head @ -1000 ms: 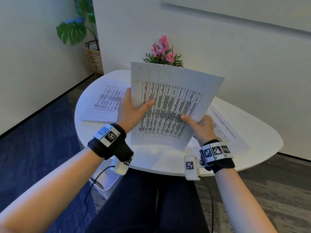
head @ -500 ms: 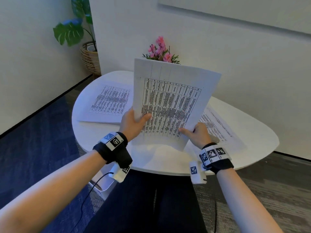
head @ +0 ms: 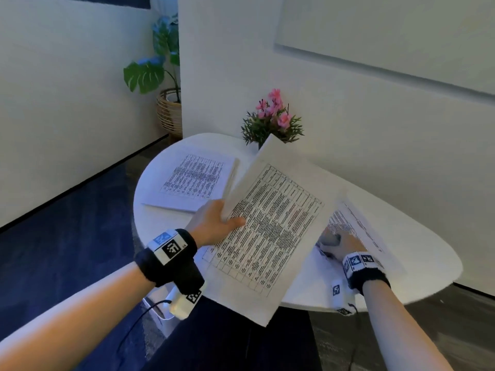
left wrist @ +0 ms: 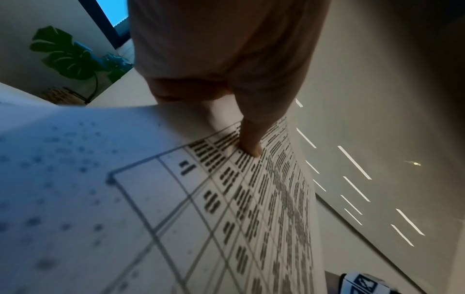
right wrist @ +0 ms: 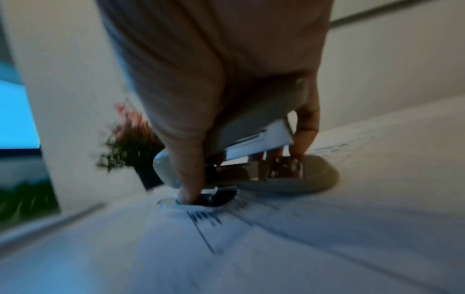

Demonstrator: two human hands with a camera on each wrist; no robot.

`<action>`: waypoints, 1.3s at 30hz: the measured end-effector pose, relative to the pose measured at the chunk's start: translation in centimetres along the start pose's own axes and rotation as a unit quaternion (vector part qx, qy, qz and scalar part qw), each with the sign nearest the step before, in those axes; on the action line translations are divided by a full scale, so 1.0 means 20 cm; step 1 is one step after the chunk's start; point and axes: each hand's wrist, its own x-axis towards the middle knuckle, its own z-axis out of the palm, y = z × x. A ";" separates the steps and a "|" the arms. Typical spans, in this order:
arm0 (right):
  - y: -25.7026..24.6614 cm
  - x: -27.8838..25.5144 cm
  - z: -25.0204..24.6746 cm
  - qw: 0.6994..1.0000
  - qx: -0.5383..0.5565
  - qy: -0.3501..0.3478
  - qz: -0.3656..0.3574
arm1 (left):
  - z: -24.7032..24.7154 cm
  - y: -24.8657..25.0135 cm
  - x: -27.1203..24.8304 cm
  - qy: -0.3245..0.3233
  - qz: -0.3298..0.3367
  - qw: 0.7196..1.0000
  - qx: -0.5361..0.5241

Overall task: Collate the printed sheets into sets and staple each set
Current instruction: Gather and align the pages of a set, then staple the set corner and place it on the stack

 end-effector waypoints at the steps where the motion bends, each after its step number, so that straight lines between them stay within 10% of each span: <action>1: 0.00 -0.01 -0.02 0.999 0.040 0.021 0.016 | 0.00 0.00 -0.01 -0.006 0.000 1.000 0.015; 5: -0.04 -0.11 -0.21 0.921 0.338 0.163 0.104 | -0.02 0.02 -0.04 -0.010 0.006 0.997 0.076; 10: -0.25 -0.40 -0.62 0.618 0.730 0.292 0.017 | 0.00 0.05 -0.03 -0.017 0.031 0.991 0.126; 14: -0.48 -0.55 -0.77 0.552 0.770 0.304 -0.103 | 0.04 0.09 -0.03 -0.030 0.053 0.988 0.140; 31: -0.88 -0.55 -0.61 0.604 0.732 0.250 -0.192 | 0.06 0.13 -0.03 -0.036 0.073 0.981 0.178; 39: -0.89 -0.47 -0.59 0.686 0.679 0.225 -0.134 | 0.08 0.07 0.01 -0.031 0.067 0.978 0.195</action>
